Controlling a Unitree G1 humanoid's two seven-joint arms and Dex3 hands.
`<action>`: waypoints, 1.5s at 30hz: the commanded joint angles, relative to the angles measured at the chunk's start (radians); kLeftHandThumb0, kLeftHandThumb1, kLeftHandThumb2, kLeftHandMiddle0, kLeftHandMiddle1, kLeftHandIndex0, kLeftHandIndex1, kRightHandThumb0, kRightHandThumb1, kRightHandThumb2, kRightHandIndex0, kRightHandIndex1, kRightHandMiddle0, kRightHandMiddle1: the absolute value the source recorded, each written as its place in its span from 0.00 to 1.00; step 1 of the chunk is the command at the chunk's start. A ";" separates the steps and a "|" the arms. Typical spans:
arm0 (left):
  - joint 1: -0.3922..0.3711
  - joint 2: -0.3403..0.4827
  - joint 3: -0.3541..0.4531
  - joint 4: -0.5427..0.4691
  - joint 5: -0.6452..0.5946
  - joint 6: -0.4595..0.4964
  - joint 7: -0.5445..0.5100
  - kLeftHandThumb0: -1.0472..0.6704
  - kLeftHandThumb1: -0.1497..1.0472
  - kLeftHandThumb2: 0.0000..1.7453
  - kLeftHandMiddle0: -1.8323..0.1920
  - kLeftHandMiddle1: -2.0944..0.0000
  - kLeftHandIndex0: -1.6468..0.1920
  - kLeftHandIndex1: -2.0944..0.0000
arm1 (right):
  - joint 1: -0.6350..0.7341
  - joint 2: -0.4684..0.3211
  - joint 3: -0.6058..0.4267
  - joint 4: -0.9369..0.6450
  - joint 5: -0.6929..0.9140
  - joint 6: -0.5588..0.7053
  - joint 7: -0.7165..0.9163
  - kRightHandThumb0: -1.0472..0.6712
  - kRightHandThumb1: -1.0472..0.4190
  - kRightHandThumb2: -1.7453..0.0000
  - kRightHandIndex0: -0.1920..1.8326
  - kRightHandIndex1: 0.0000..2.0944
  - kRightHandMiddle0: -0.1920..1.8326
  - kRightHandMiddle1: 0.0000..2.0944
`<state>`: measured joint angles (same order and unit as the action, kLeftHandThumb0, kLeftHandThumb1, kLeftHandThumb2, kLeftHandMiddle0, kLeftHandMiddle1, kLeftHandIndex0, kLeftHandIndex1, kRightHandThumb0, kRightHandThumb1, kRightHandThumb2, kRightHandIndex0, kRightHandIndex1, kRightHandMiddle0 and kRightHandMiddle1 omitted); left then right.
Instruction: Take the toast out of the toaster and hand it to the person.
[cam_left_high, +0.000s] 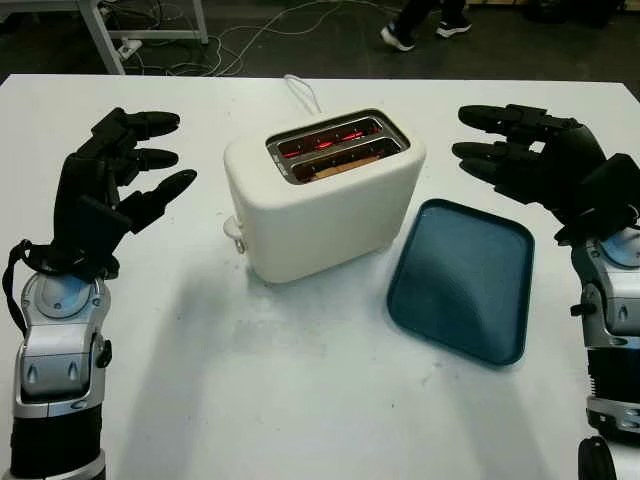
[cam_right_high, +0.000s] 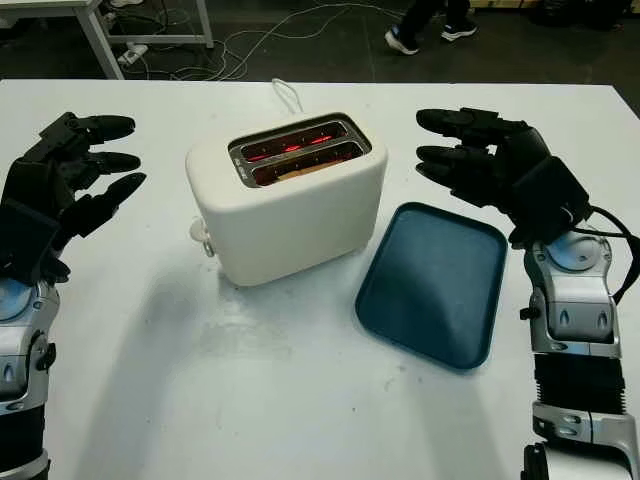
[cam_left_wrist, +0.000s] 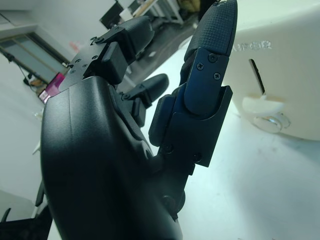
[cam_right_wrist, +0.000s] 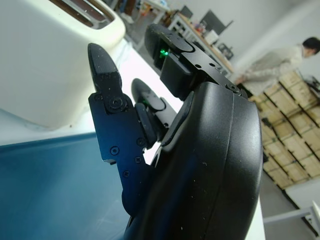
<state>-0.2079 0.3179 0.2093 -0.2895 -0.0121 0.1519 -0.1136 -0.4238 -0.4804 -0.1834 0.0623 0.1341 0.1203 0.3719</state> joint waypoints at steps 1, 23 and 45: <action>-0.003 0.000 0.005 0.014 -0.001 -0.020 0.004 0.13 0.89 0.03 0.76 0.51 0.70 0.65 | 0.001 -0.003 0.001 -0.022 -0.002 0.017 -0.006 0.41 0.15 1.00 0.50 0.00 0.46 0.00; -0.005 0.002 0.005 0.006 -0.001 -0.023 0.001 0.12 0.89 0.03 0.76 0.51 0.69 0.65 | 0.001 -0.001 -0.001 -0.074 -0.017 0.041 -0.019 0.46 0.15 1.00 0.47 0.00 0.44 0.00; -0.004 0.005 0.011 -0.009 0.000 -0.013 -0.008 0.13 0.89 0.03 0.76 0.52 0.69 0.65 | 0.005 0.009 -0.003 -0.080 -0.012 0.058 -0.012 0.46 0.14 1.00 0.47 0.00 0.44 0.00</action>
<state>-0.2082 0.3172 0.2156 -0.2826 -0.0119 0.1451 -0.1256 -0.4243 -0.4784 -0.1802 -0.0156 0.1060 0.1812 0.3604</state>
